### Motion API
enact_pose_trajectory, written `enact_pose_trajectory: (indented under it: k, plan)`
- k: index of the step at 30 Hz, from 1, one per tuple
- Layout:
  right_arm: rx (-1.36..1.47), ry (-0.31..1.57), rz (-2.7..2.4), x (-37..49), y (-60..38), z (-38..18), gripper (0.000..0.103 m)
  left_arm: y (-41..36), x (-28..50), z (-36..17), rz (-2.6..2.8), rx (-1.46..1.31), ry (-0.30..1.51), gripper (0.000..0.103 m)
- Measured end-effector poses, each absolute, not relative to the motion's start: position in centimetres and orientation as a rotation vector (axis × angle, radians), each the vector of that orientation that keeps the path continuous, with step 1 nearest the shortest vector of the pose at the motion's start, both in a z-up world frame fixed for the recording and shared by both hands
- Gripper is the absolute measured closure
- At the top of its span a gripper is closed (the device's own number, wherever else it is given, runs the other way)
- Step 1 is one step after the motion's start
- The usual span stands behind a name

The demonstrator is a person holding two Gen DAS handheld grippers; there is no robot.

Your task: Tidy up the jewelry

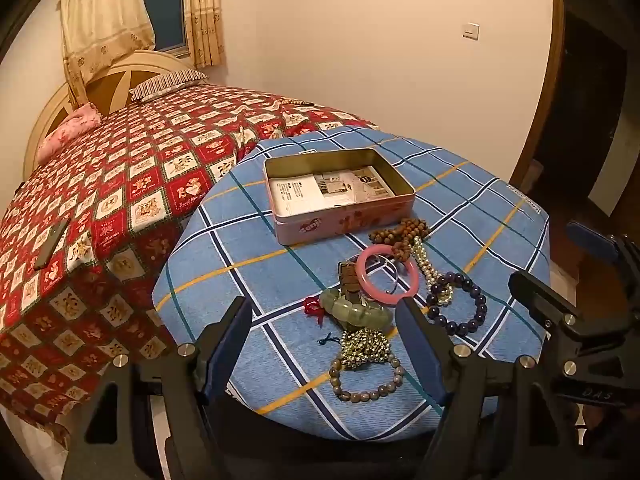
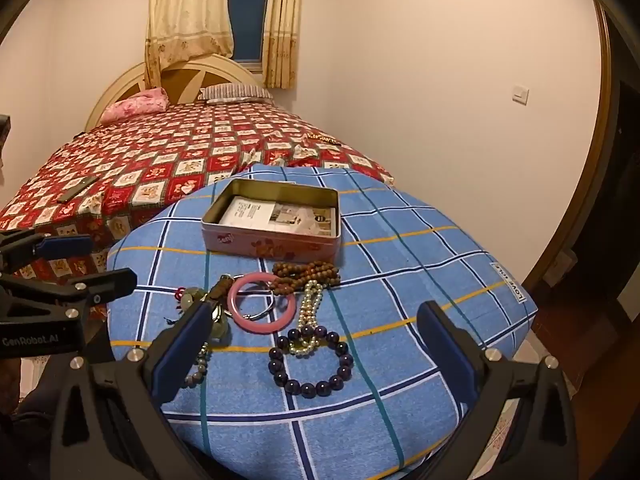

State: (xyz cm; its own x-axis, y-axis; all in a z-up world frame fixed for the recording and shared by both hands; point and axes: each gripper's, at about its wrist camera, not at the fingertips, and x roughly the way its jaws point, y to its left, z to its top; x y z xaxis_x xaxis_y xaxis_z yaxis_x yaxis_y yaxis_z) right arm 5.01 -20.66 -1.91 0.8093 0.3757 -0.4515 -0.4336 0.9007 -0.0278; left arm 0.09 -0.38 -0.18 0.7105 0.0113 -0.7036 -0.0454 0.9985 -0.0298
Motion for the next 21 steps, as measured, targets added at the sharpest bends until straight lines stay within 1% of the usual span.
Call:
enact_pose_trajectory:
  k: [21]
  plan:
    - [-0.13, 0.47, 0.431, 5.51, -20.78, -2.5, 0.0, -0.28, 0.14, -0.15, 0.04, -0.036, 0.775, 0.029]
